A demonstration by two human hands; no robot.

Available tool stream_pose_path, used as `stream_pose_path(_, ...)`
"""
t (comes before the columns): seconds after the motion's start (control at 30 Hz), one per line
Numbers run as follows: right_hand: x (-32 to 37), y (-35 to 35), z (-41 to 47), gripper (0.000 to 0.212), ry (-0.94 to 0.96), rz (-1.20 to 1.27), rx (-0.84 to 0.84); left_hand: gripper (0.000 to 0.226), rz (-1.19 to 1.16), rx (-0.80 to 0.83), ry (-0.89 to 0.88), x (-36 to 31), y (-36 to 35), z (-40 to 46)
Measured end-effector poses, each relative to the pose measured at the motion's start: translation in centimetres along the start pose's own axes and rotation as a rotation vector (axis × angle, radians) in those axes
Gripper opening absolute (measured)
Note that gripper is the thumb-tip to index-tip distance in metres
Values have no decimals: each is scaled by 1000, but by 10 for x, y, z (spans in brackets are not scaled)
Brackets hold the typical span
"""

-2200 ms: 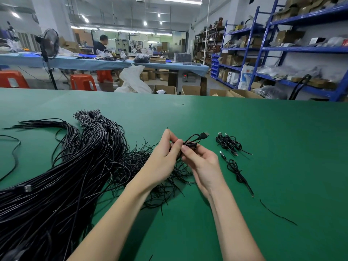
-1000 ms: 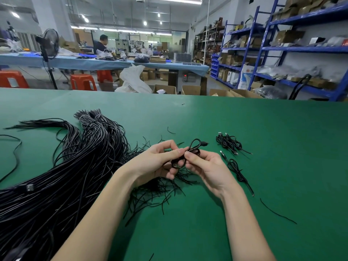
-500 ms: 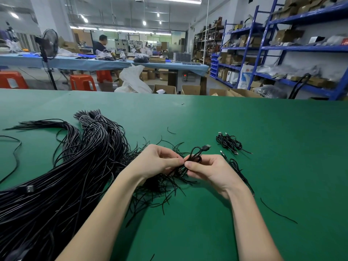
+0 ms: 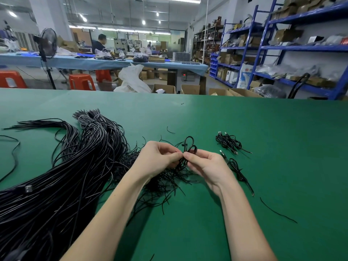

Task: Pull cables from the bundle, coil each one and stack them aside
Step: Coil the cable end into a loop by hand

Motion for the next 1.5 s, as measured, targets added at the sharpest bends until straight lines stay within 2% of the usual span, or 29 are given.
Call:
stream_pose_path(0.17,-9,3,0,32,-60,-9,-3,3,-32,-54,-3,1,0,-3)
stream_pose_path(0.27,-13,7,-1,14,-74,-68,-14,4,-24,-48,13,5,-3,-4)
stream_pose_path(0.33,-12,5,-1,9,-59,-79,17,5,-2,-32,-2,2,-4,-5)
stream_pose_path(0.43,-5,0,-2,5,18,-143,57,6,109,4,-61,-8,-5,-4)
stream_pose_path(0.53,1,0,-5,4,107,-178,27,10,310,-8,-122,-19,-4,-4)
stream_pose_path(0.67,7,5,-7,16,147,-186,4,18,473,4,-214,-34,-10,-8)
stream_pose_path(0.77,9,1,-9,19,166,-177,30,19,519,40,-192,-34,-9,-6)
stream_pose_path(0.93,13,-12,-11,20,212,-261,111,20,231,127,82,-7,-1,-5)
stream_pose_path(1.07,22,-21,-16,17,325,-342,157,13,-74,187,295,15,-4,-6)
stream_pose_path(1.17,27,-22,-17,15,430,-511,99,17,-256,178,462,34,-9,-10)
stream_pose_path(1.27,30,-19,-16,15,433,-529,47,16,-511,210,593,47,-19,-17)
stream_pose_path(1.33,27,-15,-14,16,350,-410,66,9,-569,252,542,40,-24,-17)
stream_pose_path(1.37,21,-12,-13,13,262,-303,90,7,-490,267,459,35,-23,-14)
stream_pose_path(1.43,6,-12,-12,14,68,-74,143,11,-223,266,222,15,-17,-7)
stream_pose_path(1.5,-4,-12,-12,19,-48,85,156,10,54,198,-30,-11,-6,-4)
Point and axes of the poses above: each hand's wrist, its own z-axis towards the middle knuckle, its own y-axis out of the back of the hand, x = y × z, the point moved 10 cm from there along z, towards the middle knuckle, and after that the axes turned 6 degrees about -z, right-handed, at the moved point
